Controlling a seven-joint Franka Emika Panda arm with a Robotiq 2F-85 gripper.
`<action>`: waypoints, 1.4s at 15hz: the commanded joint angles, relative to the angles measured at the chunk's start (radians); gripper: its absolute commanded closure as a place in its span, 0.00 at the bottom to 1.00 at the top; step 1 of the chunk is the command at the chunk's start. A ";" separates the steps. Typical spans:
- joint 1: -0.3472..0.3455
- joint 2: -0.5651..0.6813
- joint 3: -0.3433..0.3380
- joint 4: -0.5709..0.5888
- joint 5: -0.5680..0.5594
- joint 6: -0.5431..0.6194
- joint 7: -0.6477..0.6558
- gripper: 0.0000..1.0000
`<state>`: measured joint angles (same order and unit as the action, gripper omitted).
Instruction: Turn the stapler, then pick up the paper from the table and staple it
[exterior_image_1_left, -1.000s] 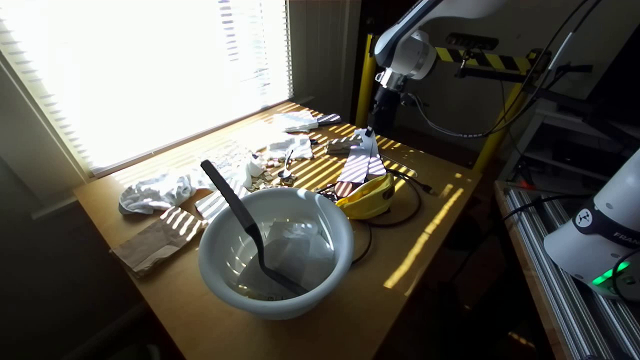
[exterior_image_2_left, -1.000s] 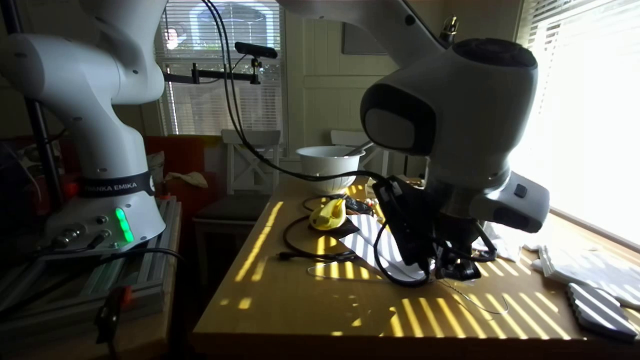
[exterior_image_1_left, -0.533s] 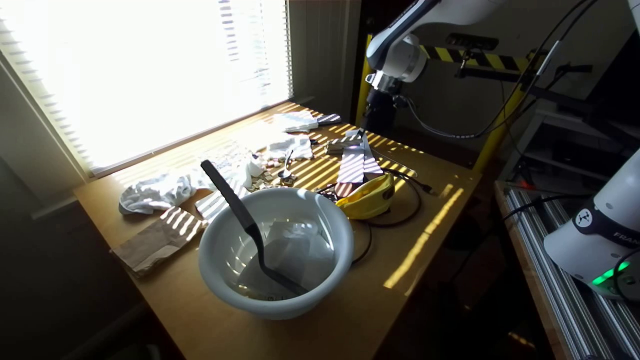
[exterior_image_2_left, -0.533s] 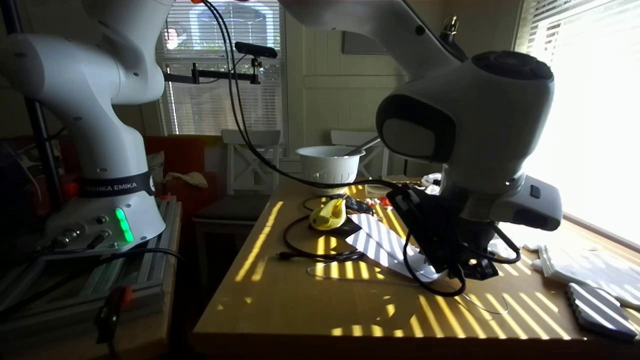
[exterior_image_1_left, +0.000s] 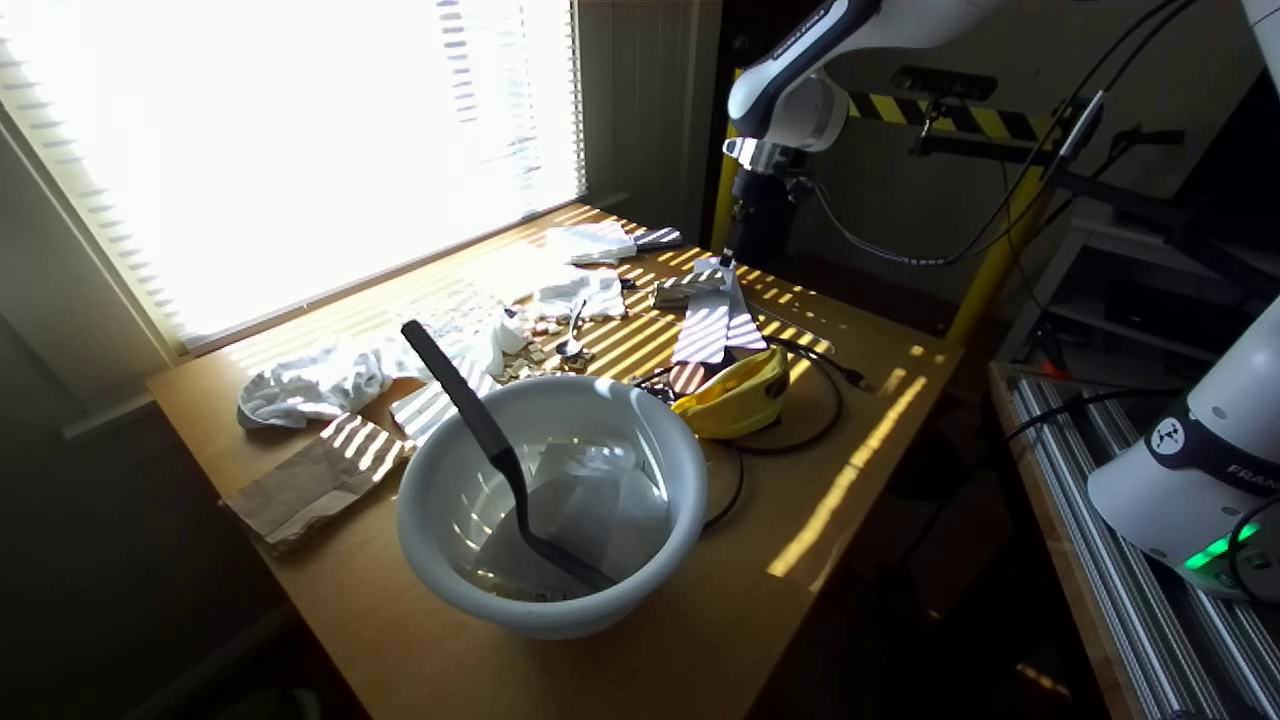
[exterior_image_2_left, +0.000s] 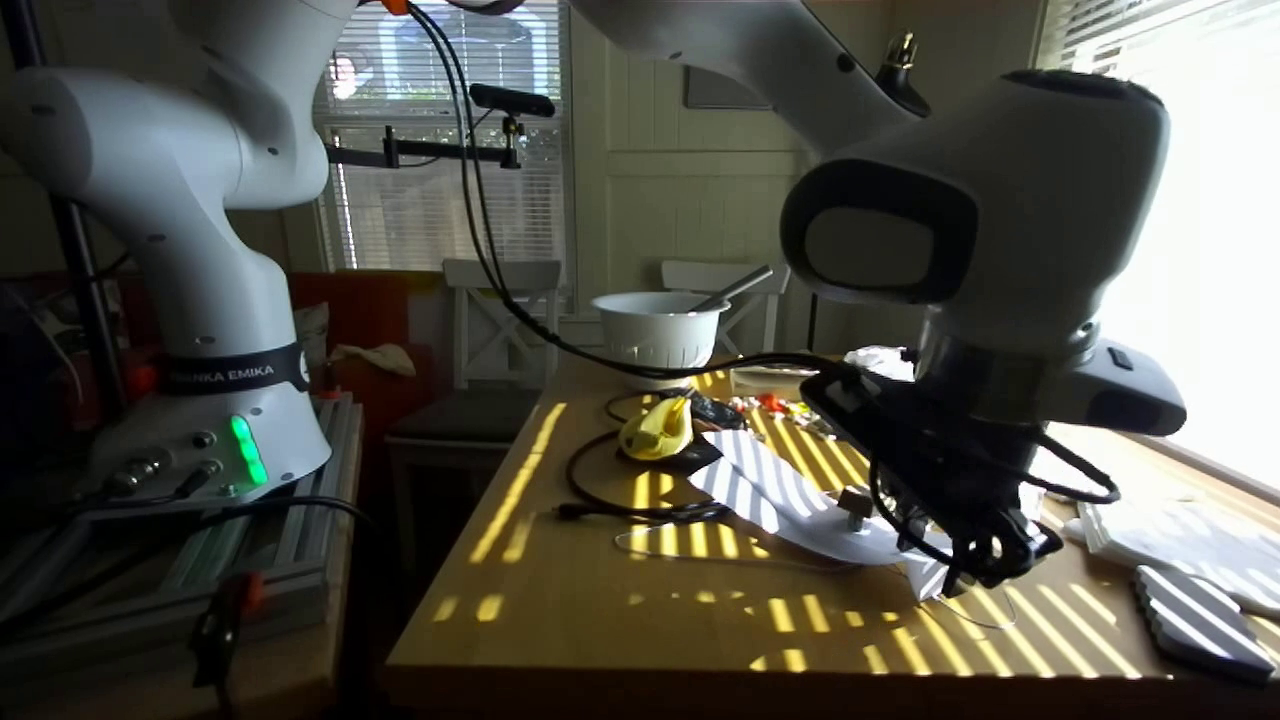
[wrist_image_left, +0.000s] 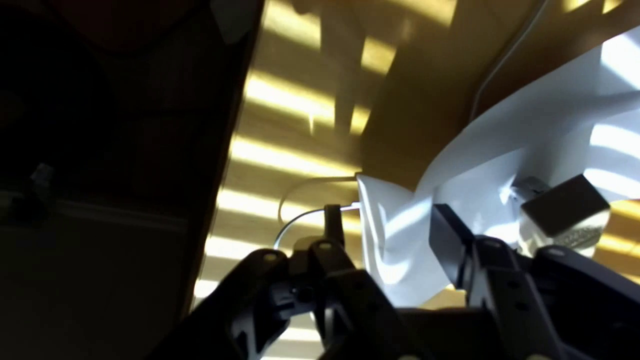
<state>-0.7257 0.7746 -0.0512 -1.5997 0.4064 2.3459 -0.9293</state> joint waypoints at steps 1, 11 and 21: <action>-0.012 -0.051 -0.003 -0.001 -0.052 -0.031 0.011 0.19; -0.021 -0.154 0.026 -0.035 0.039 -0.284 0.015 0.26; 0.038 -0.171 0.062 -0.136 0.111 -0.011 -0.047 0.72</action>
<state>-0.6931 0.6004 0.0177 -1.7420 0.5145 2.3405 -0.9756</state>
